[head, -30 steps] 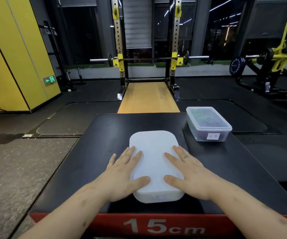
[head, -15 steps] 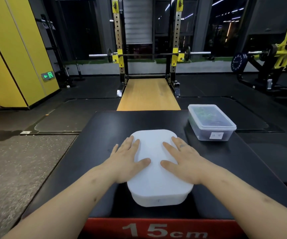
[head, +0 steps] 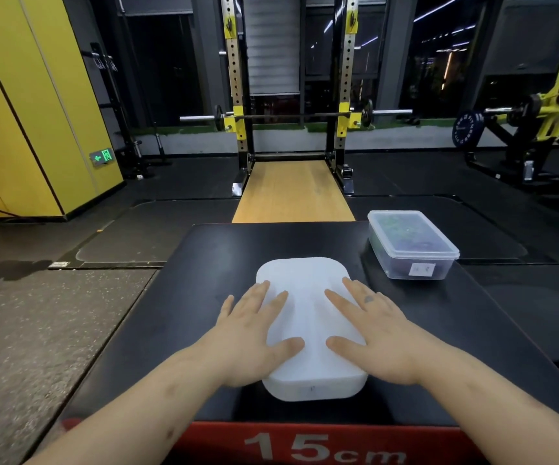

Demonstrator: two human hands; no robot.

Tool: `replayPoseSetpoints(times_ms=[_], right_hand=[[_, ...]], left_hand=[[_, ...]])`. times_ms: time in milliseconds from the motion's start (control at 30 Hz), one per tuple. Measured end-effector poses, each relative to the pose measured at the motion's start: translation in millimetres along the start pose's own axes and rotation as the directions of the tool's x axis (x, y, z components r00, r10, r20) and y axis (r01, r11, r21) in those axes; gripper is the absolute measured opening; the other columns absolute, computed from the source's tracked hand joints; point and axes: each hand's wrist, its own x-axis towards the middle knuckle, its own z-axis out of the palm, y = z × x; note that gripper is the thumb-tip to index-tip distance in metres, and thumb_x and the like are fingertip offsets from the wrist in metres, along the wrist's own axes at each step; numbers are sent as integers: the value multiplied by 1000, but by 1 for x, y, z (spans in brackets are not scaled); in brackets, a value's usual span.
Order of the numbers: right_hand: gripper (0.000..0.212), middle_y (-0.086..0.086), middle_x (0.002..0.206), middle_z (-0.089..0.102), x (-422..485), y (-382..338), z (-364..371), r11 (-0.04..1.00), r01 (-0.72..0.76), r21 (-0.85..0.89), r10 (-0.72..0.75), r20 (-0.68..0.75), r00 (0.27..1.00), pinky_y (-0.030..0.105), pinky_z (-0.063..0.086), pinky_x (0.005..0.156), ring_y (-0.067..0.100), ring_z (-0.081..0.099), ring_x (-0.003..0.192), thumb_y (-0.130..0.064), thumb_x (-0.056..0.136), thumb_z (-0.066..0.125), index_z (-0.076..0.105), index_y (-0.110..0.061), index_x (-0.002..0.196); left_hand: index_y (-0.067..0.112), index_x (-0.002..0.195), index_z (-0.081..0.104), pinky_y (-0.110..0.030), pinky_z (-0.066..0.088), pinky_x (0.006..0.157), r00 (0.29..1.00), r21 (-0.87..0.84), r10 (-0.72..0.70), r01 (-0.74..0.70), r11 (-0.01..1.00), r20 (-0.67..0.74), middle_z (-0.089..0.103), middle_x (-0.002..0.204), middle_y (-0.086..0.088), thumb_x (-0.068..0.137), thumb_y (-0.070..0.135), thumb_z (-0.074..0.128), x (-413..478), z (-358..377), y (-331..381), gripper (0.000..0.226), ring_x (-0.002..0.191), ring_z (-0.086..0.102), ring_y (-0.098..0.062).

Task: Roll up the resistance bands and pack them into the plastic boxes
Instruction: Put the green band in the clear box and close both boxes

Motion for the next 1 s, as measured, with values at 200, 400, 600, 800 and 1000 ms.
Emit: replayPoseSetpoints(times_ms=[200,400,600,800,1000], right_hand=[[91,-19,165,-32,-22,-1,18,998,-30,47,29,18,999,36,-10,128,1,-36,148,-90,80,25,-8,-56,158],[92,-23,163,-32,-20,-2,17,995,-58,85,55,33,998,38,-6,128,3,-35,149,-90,79,29,-5,-57,158],[88,-22,163,-32,-18,-5,15,996,-54,74,51,43,998,35,-9,127,0,-37,147,-86,85,31,-5,-54,159],[85,-18,166,-29,-9,-17,12,997,-51,63,48,43,998,37,-10,128,-3,-35,144,-81,90,32,-5,-51,160],[84,-13,167,-29,15,-34,11,998,-35,53,32,53,998,38,-12,127,-7,-37,137,-78,93,32,-4,-47,162]], left_hand=[[39,160,-12,-42,-17,125,999,35,12,-11,999,-30,-31,165,12,85,84,19,-17,20,4,93,143,-39,2],[40,161,-11,-43,-16,125,1000,52,11,-9,999,-27,-29,165,13,83,85,17,-15,20,3,94,143,-38,3],[40,161,-11,-44,-19,124,1000,57,8,-7,998,-16,-28,165,14,85,84,18,-14,18,2,92,144,-36,2],[39,161,-10,-43,-21,123,1000,69,7,-6,998,-5,-28,165,14,92,80,23,-10,13,-11,87,145,-36,1],[41,161,-8,-44,-19,123,1000,69,3,-2,998,-20,-26,166,16,90,81,23,-2,6,-38,87,145,-34,3]])
